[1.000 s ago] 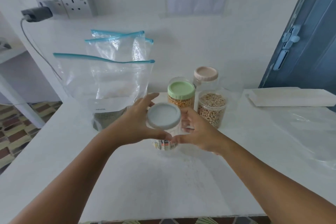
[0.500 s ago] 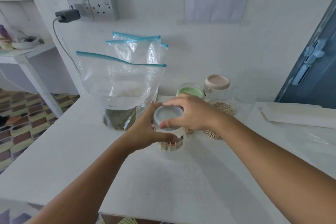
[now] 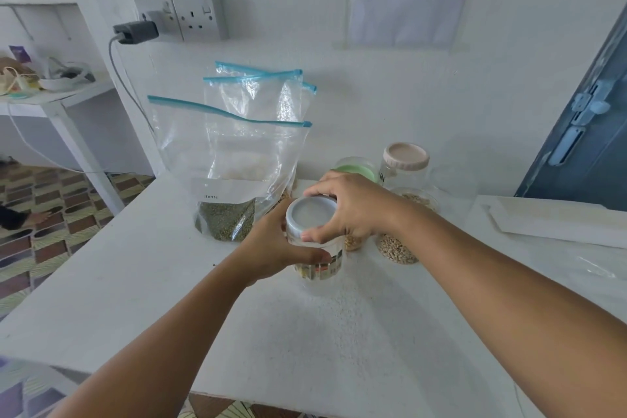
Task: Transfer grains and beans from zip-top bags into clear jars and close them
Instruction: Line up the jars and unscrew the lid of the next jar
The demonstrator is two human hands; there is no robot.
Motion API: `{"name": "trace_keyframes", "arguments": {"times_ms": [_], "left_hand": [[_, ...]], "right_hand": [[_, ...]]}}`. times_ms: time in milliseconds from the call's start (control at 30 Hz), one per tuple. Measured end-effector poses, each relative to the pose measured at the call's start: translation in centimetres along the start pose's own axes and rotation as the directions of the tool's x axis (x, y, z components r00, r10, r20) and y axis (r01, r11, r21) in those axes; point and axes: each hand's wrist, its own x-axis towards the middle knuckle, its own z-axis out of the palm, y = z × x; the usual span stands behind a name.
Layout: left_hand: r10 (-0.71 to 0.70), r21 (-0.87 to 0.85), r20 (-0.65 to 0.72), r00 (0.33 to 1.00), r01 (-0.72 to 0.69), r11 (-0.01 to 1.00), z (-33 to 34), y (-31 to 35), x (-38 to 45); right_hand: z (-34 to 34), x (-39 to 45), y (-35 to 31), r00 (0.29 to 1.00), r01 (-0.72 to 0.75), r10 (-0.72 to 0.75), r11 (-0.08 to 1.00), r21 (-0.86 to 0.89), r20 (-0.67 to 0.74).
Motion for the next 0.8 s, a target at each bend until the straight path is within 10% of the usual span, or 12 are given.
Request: {"name": "trace_keyframes", "arguments": {"times_ms": [800], "left_hand": [[-0.025, -0.061, 0.066, 0.998, 0.029, 0.998, -0.13, -0.32, -0.01]], "right_hand": [[-0.52, -0.67, -0.07, 0.997, 0.0, 0.007, 0.996, -0.094, 0.072]]}}
